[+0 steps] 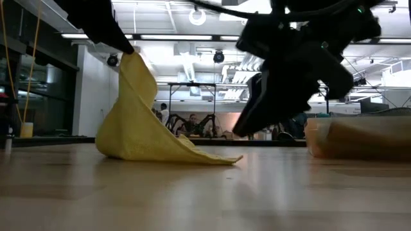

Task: Fold microfiber towels
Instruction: Fold the yellow microfiber cloth

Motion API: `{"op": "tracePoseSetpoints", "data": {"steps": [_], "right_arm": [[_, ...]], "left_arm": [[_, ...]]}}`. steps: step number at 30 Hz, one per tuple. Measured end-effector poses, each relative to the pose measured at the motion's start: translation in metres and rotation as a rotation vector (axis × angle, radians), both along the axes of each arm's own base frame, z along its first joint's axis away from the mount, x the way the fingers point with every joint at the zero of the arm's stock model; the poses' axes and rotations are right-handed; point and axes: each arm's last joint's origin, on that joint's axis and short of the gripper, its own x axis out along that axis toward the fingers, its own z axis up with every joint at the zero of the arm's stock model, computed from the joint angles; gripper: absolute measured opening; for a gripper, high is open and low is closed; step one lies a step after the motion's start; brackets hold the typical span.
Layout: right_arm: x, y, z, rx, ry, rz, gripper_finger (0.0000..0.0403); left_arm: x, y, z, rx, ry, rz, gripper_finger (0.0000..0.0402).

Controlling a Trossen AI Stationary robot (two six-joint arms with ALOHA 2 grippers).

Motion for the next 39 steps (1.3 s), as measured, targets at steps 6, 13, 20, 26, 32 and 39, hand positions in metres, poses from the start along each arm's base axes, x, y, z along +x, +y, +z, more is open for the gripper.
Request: {"op": "tracePoseSetpoints", "data": {"steps": [6, 13, 20, 26, 32, 39], "right_arm": [[0.023, 0.014, -0.004, -0.123, 0.179, 0.105, 0.0172], [0.031, 0.013, -0.008, -0.146, 0.229, 0.112, 0.0172], [0.032, 0.003, -0.01, -0.097, 0.258, 0.078, 0.0166], [0.034, 0.0, -0.012, -0.05, 0.263, 0.078, 0.0134], [0.035, 0.0, -0.015, -0.005, 0.273, 0.042, 0.0077], [0.035, 0.0, -0.014, 0.035, 0.267, -0.033, 0.0007]], "left_arm": [[0.0, 0.0, 0.0, 0.003, 0.003, -0.001, 0.0], [0.0, 0.0, 0.0, 0.014, 0.01, -0.014, 0.0], [0.0, 0.0, 0.0, 0.013, 0.01, -0.015, 0.0], [0.0, 0.0, 0.0, 0.013, 0.01, -0.015, 0.0], [0.0, 0.0, 0.0, 0.013, 0.01, -0.015, 0.0], [0.0, 0.001, 0.001, 0.048, -0.001, 0.015, 0.0]]}}
